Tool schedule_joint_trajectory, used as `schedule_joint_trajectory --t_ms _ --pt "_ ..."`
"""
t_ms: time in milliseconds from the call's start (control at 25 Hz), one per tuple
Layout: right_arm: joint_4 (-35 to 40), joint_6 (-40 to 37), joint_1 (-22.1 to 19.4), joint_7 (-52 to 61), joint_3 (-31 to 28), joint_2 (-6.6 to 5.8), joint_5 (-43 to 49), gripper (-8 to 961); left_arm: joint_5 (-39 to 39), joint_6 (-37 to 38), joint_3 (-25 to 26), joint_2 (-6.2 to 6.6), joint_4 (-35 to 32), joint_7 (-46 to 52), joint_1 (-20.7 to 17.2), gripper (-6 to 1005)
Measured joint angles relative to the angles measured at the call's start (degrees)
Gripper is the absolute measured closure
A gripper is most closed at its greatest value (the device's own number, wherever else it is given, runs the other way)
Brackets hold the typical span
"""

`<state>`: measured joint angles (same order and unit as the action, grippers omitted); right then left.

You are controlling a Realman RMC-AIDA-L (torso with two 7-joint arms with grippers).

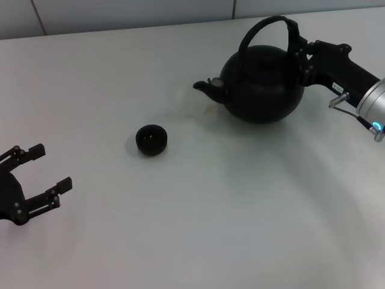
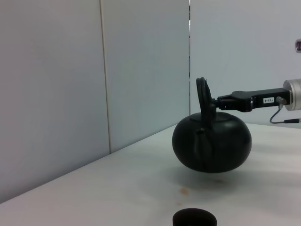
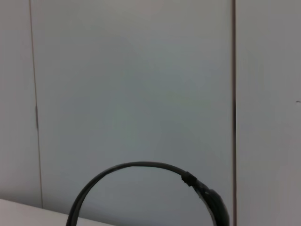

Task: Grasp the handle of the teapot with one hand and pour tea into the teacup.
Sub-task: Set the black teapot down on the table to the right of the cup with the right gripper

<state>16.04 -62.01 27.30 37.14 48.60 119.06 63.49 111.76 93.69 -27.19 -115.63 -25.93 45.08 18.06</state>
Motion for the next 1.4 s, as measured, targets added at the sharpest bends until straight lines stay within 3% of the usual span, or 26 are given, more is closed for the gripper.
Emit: schedule_joint_trajectory --t_ms 1160,1240,1400 --pt "-2.7 1.5 0.8 -2.0 -1.0 0.27 -0.2 872 -0.1 0.2 0.0 0.13 0.0 0.0 -0.6 175" --pt "-2.7 1.4 0.5 -2.0 -1.3 0.29 -0.2 729 -0.1 0.3 0.0 0.14 0.0 0.0 -0.6 175" --pt "-2.8 -0.7 -0.9 -2.0 -1.6 0.30 -0.2 568 -0.1 0.4 0.0 0.21 0.0 0.1 -0.6 175"
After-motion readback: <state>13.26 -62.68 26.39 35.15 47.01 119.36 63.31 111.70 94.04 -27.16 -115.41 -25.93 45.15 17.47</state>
